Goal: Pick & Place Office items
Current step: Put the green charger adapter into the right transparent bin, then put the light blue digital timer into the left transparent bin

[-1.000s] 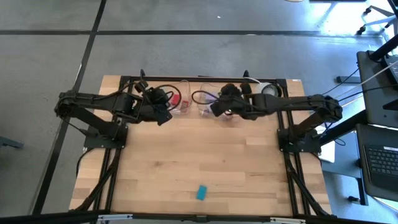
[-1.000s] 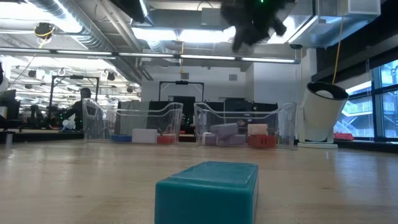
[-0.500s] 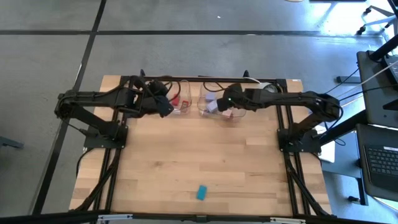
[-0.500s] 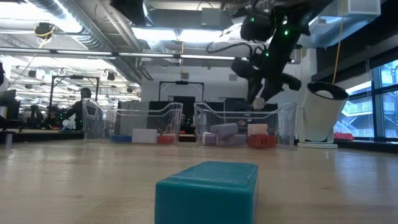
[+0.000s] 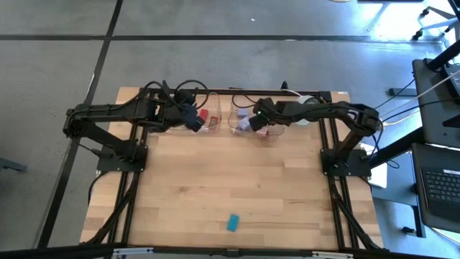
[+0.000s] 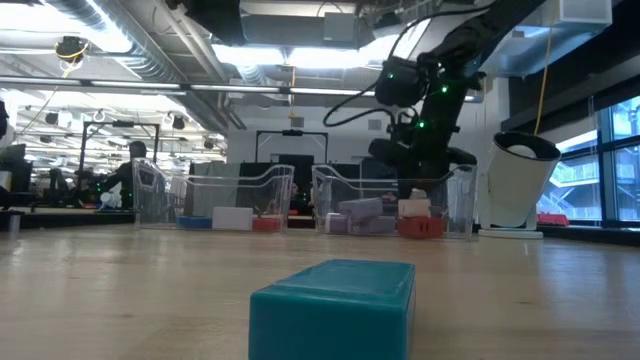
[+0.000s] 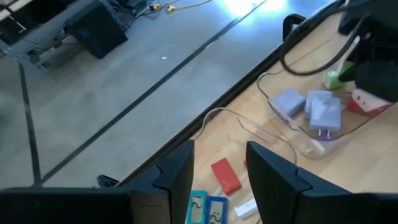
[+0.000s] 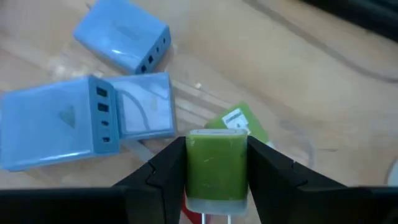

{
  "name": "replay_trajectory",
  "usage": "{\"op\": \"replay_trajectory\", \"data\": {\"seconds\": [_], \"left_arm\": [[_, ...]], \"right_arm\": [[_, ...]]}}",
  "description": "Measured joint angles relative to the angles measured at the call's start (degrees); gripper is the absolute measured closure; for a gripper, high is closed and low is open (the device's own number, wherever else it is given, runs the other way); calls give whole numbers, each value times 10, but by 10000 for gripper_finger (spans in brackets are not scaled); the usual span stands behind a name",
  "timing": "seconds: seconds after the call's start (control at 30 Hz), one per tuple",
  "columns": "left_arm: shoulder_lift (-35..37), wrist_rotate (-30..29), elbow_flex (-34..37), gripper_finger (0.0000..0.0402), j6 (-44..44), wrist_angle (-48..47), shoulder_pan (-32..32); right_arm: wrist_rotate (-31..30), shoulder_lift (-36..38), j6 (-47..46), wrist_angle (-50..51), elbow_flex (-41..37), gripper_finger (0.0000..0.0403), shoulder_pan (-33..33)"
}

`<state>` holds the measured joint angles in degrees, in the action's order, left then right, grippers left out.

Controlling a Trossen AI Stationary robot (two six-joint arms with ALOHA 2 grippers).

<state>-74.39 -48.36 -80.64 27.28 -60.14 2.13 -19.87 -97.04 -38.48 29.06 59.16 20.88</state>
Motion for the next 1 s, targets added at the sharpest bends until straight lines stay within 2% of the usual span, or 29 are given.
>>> {"op": "replay_trajectory", "data": {"seconds": [0.3, 0.47, 0.6, 0.83, 1.0], "left_arm": [[0, 1, 0, 260, 6, 0, 0], [0, 1, 0, 260, 6, 0, 0], [0, 3, 0, 260, 6, 0, 0], [0, 31, 0, 260, 5, 0, 0], [0, 35, 0, 260, 5, -1, 0]], "right_arm": [[-7, -11, 2, -7, 0, 252, 0], [16, -11, 25, -5, 0, 241, 0], [17, -11, 23, -6, 0, 214, 1], [35, 0, 26, -4, 3, 141, 2], [38, 30, 27, 45, 45, 112, 1]]}}
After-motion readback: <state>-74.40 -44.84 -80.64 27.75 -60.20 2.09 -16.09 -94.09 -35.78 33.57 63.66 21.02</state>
